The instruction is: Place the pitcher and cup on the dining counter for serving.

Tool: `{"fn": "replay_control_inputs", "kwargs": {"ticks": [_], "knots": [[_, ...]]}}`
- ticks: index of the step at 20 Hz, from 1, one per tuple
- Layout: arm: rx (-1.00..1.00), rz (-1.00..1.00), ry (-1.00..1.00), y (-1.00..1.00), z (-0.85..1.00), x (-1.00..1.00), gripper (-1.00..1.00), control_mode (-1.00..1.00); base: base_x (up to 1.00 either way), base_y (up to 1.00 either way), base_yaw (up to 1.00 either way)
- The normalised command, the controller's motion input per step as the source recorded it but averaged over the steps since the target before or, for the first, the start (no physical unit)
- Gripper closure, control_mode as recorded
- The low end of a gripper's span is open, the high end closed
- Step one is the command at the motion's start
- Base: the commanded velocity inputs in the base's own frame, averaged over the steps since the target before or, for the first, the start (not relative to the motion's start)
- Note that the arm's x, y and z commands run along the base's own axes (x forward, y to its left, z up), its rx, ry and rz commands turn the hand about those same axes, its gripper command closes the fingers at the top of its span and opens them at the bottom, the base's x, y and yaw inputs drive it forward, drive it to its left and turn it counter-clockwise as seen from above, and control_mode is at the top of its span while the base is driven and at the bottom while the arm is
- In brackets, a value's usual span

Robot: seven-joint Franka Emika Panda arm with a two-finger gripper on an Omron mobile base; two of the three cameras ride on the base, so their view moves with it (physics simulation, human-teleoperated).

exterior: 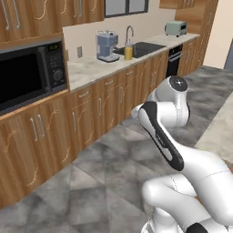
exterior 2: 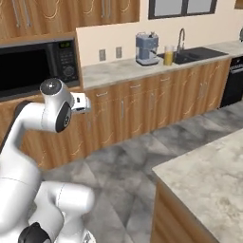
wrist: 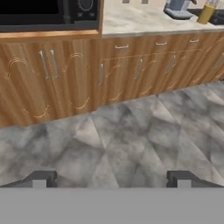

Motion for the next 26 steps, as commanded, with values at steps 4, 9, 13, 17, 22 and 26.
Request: {"fn": "replay_control_inputs", "kwargs": {"ticks": [4,9,13,17,22,26], "knots": [[0.00,0.00,0.00,0.00,0.00,0.00,-1.00,1.00,1.00,0.02,-0.12],[0.00,0.00,0.00,0.00,0.00,0.00,-1.00,1.00,1.00,0.62,-0.25],[0.00,0.00,0.00,0.00,0.00,0.00,-1.00,1.00,1.00,0.55,-0.27],[0.00,0.00,0.00,0.00,0.00,0.00,-1.00,1.00,1.00,-0.07,-0.20],[0.00,0.00,0.00,0.00,0.00,0.00,-1.00,1.00,1.00,-0.70,-0.07],[0.00,0.00,0.00,0.00,0.00,0.00,-1.00,1.00,1.00,-0.76,-0.04]]}}
